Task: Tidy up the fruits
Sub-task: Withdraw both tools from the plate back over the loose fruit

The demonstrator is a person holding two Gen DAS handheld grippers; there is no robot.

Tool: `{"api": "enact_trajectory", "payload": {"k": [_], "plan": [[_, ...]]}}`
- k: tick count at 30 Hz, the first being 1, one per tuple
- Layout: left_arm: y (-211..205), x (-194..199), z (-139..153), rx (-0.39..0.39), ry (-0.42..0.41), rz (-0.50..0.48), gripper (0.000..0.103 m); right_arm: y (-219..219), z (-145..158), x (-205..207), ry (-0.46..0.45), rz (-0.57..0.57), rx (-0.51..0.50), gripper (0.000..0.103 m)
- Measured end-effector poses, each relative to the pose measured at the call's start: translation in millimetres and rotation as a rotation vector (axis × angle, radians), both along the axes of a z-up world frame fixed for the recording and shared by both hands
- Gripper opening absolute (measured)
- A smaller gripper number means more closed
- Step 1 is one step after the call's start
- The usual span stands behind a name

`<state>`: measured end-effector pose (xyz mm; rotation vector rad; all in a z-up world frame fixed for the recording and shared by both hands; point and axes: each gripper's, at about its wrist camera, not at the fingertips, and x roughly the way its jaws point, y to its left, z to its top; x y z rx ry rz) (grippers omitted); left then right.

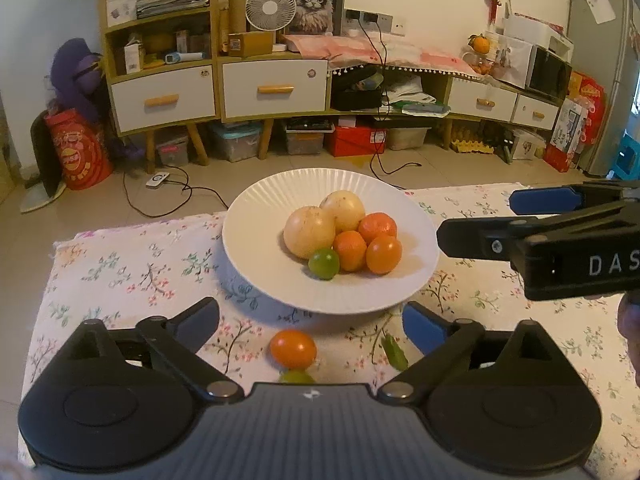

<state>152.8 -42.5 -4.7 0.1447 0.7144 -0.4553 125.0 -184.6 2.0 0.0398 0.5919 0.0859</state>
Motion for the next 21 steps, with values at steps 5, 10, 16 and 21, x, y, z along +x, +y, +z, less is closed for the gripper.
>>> {"api": "enact_trajectory", "payload": {"k": [5,10,16,21], "plan": [[7.0,-11.8,4.5,0.001,0.014,-0.002,0.088,6.7,3.2,-10.1,0.017,-0.005,0.002,0.099],[16.2,-19.8,7.2,-0.002,0.032,0.012,0.088,14.1,4.3,-19.4,0.033,-0.023,-0.023,0.100],[29.6,-32.0,8.2,0.004,0.044,0.030,0.088,20.8,4.3,-31.2,0.040,-0.037,-0.038,0.101],[41.7,-40.0,8.8,-0.001,0.046,0.044,0.088,26.1,1.4,-39.0,0.049,-0.031,-0.045,0.102]]}}
